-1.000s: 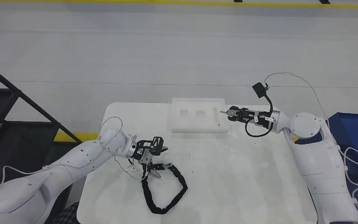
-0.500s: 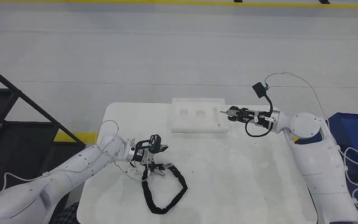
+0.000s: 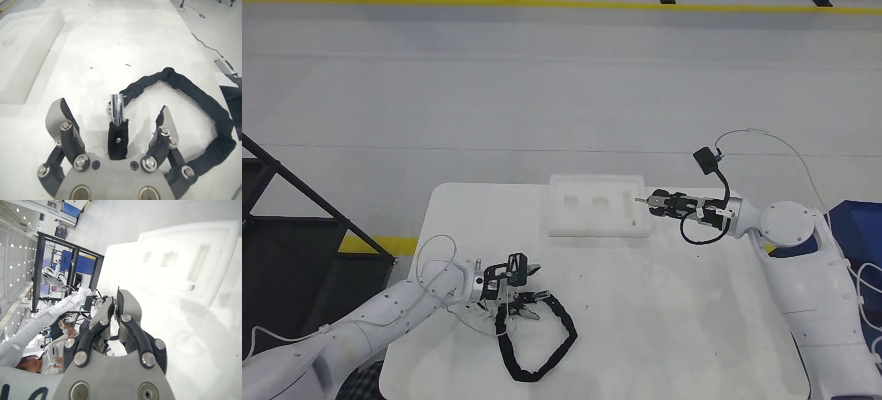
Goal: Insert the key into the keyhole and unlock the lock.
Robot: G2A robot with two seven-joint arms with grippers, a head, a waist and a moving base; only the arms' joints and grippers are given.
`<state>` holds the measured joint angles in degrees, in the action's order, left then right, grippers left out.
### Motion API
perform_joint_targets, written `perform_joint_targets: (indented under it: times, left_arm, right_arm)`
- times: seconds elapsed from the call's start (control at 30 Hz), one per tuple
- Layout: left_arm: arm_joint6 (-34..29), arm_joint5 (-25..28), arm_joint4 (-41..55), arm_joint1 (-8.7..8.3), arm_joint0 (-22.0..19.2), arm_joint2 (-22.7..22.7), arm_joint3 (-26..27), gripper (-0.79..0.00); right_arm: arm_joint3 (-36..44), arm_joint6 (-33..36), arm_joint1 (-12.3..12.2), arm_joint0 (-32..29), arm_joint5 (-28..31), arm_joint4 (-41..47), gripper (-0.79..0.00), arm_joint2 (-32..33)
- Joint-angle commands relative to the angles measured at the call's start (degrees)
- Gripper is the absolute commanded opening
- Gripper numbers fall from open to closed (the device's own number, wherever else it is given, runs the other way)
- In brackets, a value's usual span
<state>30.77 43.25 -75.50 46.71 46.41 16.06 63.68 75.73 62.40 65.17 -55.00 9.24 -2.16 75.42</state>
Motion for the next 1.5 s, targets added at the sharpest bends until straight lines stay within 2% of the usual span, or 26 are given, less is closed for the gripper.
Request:
perform_joint_targets:
  times: [0.0,0.03,0.1,0.37,0.57,0.6,0.63,0.67,0.8,1.0,1.23,1.47]
  left_arm:
    - [-0.1,-0.4,-0.9,0.13,0.4,0.3,0.0,-0.052]
    - [-0.4,-0.6,-1.1,0.17,0.4,0.4,-0.1,-0.139]
    - [-0.4,-0.5,-1.0,0.37,0.8,0.8,-0.2,-0.169]
    - [-1.3,0.0,-1.7,1.41,1.7,2.1,-1.7,-0.394]
    - [-1.3,0.4,-2.9,2.02,2.4,2.8,-2.7,-0.416]
    - [-1.3,0.4,-3.1,2.07,2.4,2.9,-2.8,-0.440]
    - [-1.3,0.5,-3.3,2.15,2.5,3.0,-2.9,-0.502]
    - [-1.2,0.6,-3.5,2.21,2.5,3.2,-3.0,-0.785]
    - [0.2,1.0,-4.4,2.21,2.7,4.1,-2.7,-0.785]
    - [4.5,2.1,-5.3,1.27,3.3,6.5,-0.8,-0.785]
    - [10.2,4.9,-6.6,-1.07,4.3,10.5,3.6,-0.785]
    - [12.0,7.2,-7.0,-3.19,4.9,15.1,10.6,-0.785]
  right_arm:
    - [0.0,0.0,0.0,0.0,0.0,0.0,-0.785,0.0]
    - [0.0,0.0,0.0,0.0,0.0,0.0,-0.785,0.0]
    - [0.0,0.0,0.0,0.0,0.0,0.0,-0.785,0.0]
    - [0.0,0.0,0.0,0.0,0.0,0.0,-0.785,0.0]
    - [0.0,0.0,0.0,0.0,0.0,0.0,-0.785,0.0]
    - [0.0,0.0,0.0,0.0,0.0,0.0,-0.785,0.0]
    - [0.0,0.0,0.0,0.0,0.0,0.0,-0.785,0.0]
    - [0.0,0.0,0.0,0.0,0.0,0.0,-0.785,0.0]
    - [0.0,0.0,0.0,0.0,0.0,0.0,-0.785,0.0]
    - [0.0,0.0,0.0,0.0,0.0,0.0,-0.785,0.0]
    - [0.0,0.0,0.0,0.0,0.0,0.0,-0.785,0.0]
    - [0.0,0.0,0.0,0.0,0.0,0.0,-0.785,0.0]
